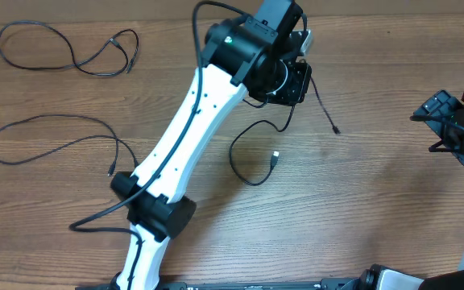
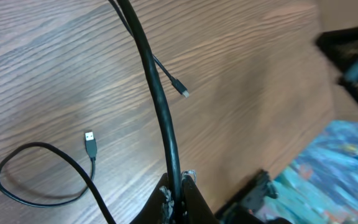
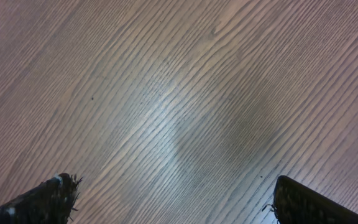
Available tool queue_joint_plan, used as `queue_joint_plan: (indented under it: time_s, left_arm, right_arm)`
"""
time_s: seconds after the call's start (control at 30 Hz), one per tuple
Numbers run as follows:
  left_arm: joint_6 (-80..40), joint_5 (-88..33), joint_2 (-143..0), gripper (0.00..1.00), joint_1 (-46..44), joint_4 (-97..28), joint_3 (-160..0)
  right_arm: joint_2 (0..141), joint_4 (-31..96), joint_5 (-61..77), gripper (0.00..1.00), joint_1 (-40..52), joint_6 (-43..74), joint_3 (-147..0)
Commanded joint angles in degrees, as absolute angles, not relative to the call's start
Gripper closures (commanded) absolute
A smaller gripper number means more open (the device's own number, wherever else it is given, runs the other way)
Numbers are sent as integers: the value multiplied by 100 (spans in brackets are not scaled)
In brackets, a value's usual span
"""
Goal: Untangle cables
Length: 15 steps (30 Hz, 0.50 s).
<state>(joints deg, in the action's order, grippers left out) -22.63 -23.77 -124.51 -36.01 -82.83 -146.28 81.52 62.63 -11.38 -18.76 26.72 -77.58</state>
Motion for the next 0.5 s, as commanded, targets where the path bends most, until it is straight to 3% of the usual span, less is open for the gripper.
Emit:
queue_joint_plan:
  time_s: [0.0, 0.23, 0.47]
  left_arm:
    - [-2552, -2598, -11974, 96, -3647, -8348, -14750]
    - [-2637, -1946, -11924, 96, -3653, -8757, -14748]
    - [-3507, -1487, -11924, 96, -3680, -9218, -14748]
  right_arm:
    - [8141, 6246, -1192, 0, -1903, 2659, -7937]
    - [8141, 6248, -1194, 0, -1903, 2659, -7937]
    - [8141, 6248, -1194, 0, -1903, 2659, -7937]
